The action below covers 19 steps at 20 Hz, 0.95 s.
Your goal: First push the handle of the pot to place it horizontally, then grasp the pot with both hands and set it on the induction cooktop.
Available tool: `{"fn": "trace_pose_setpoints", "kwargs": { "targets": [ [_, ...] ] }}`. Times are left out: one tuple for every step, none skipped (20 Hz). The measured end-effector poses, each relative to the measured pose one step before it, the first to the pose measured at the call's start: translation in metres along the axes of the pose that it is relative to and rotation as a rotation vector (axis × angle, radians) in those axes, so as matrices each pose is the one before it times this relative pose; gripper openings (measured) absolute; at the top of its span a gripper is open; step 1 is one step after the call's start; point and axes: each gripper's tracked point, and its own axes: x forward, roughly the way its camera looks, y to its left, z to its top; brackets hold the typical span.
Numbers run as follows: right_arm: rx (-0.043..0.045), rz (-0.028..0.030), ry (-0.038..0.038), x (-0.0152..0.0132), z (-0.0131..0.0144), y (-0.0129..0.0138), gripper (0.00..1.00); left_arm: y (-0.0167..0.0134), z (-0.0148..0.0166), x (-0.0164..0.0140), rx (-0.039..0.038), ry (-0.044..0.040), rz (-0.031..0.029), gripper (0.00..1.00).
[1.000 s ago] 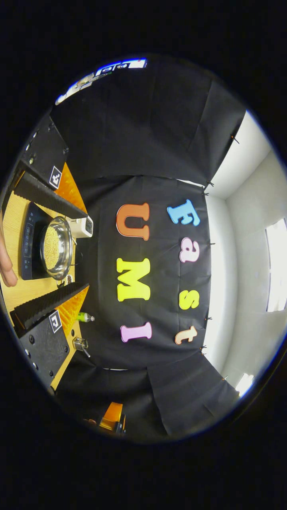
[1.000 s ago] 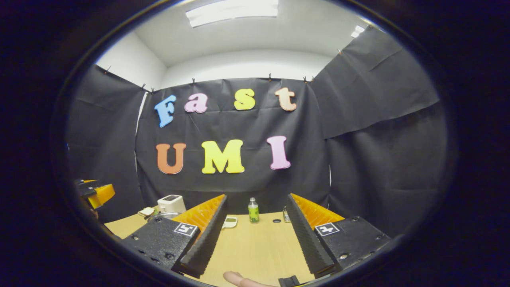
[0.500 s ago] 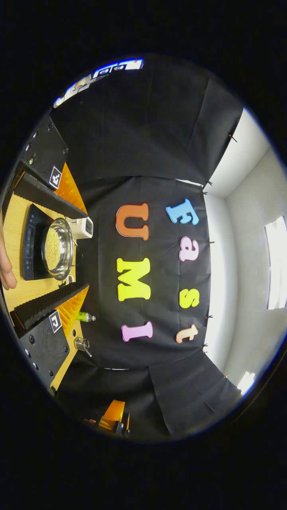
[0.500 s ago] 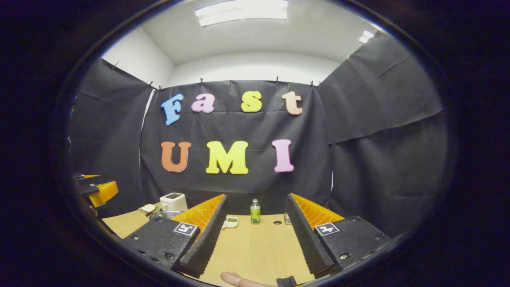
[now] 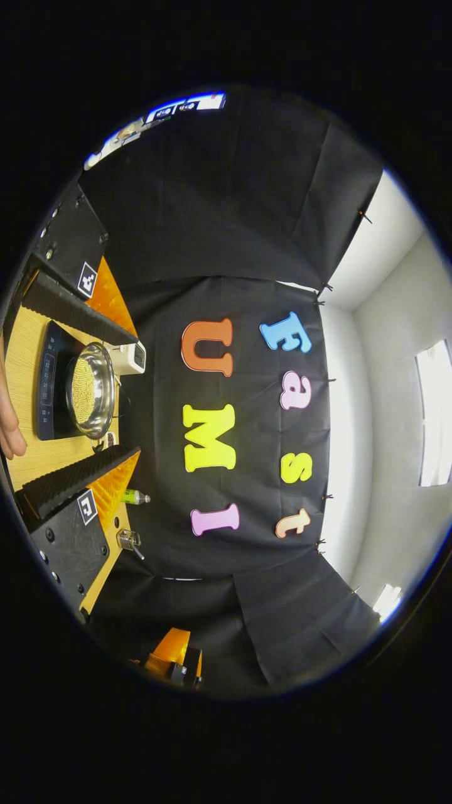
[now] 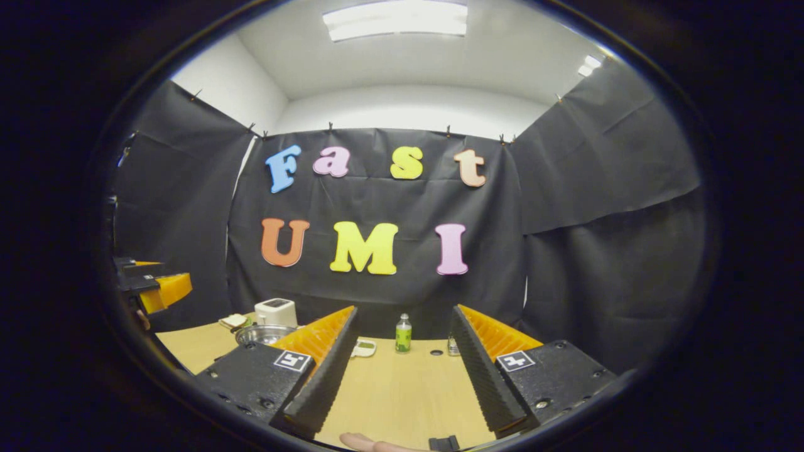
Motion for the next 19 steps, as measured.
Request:
{"fn": "trace_pose_setpoints", "kwargs": {
  "targets": [
    [0.00301, 0.00508, 0.0041, 0.00002, -0.00173, 0.003, 0.92, -0.00083, -0.00033, -0.00056, 0.00326, 0.00003, -0.00183, 0.94],
    [0.01839, 0.01119, 0.01326, -0.00159, -0.00363, 0.00405, 0.91, -0.00172, -0.00024, -0.00086, 0.00097, -0.00026, -0.00151, 0.94],
    [0.01418, 0.01112, 0.00753, 0.00032, -0.00241, 0.00353, 0.93, -0.00155, -0.00056, -0.00035, 0.00081, 0.00138, -0.00331, 0.94],
    [0.00249, 0.0035, 0.00088, 0.00094, -0.00109, 0.00023, 0.92, -0.00113, -0.00113, -0.00006, 0.00203, -0.00027, -0.0027, 0.94],
    [-0.00383, -0.00727, 0.00068, 0.00193, -0.00172, -0.00409, 0.91, -0.00005, -0.00182, -0.00012, 0.0018, 0.0019, -0.00026, 0.94],
    [-0.00382, -0.01151, 0.00204, 0.00076, -0.00287, -0.00399, 0.9, 0.00093, -0.00149, -0.0001, 0.00035, 0.00175, 0.00267, 0.95],
    [-0.00031, -0.00488, 0.0028, 0.0011, -0.00349, -0.00125, 0.9, 0.00016, -0.00046, 0.00009, 0.0004, -0.00012, 0.00443, 0.94],
    [0.00549, -0.00318, 0.0016, 0.00075, -0.00246, -0.00137, 0.91, 0.0013, -0.00076, 0.00099, 0.00004, 0.00047, 0.00487, 0.94],
    [0.00631, -0.01056, 0.00034, 0.00311, -0.00215, -0.00429, 0.91, 0.00037, -0.00038, 0.00151, -0.00117, -0.00034, 0.00266, 0.95],
    [0.00886, -0.0028, 0.00199, 0.00177, -0.00255, -0.00287, 0.91, -0.00049, -0.00028, 0.00161, -0.0019, -0.00343, -0.00059, 0.94],
    [0.01094, -0.00305, -0.0032, 0.0017, -0.00185, -0.00191, 0.91, -0.00161, -0.00104, 0.00096, -0.00024, -0.00355, -0.00288, 0.94],
    [0.00697, -0.00644, -0.00578, 0.00208, -0.00004, -0.0044, 0.92, -0.00138, -0.00016, 0.00286, 0.00126, -0.00557, -0.002, 0.95],
    [0.00657, -0.00066, -0.00279, 0.00231, -0.00231, -0.00358, 0.91, -0.00149, -0.0016, 0.00173, 0.00428, -0.003, -0.00278, 0.94],
    [0.00775, 0.00513, -0.00454, 0.00271, -0.00118, -0.00175, 0.91, -0.00236, -0.00245, 0.00387, 0.00395, -0.00185, -0.00297, 0.94],
    [0.00721, 0.00623, -0.00735, 0.00325, -0.00012, -0.00163, 0.91, -0.00258, -0.00242, 0.00334, 0.00232, 0.00108, -0.00498, 0.95],
    [0.00629, 0.0033, -0.00425, 0.00306, -0.00138, -0.00268, 0.91, -0.00374, -0.00464, 0.0039, 0.00281, 0.00625, -0.00788, 0.94],
    [0.00632, 0.00177, -0.00532, 0.00451, -0.00224, -0.00386, 0.91, -0.0019, -0.00217, 0.00365, 0.00015, 0.00241, -0.0011, 0.94],
    [0.00346, 0.00182, -0.00072, 0.00405, -0.00176, -0.00273, 0.91, -0.00133, -0.00102, 0.00412, 0.0004, -0.00108, 0.00008, 0.94],
    [0.00322, 0.0011, 0.00008, 0.00441, -0.00274, -0.00245, 0.91, -0.00147, -0.0007, 0.00377, -0.00074, -0.00415, 0.00069, 0.94]
  ]
}}
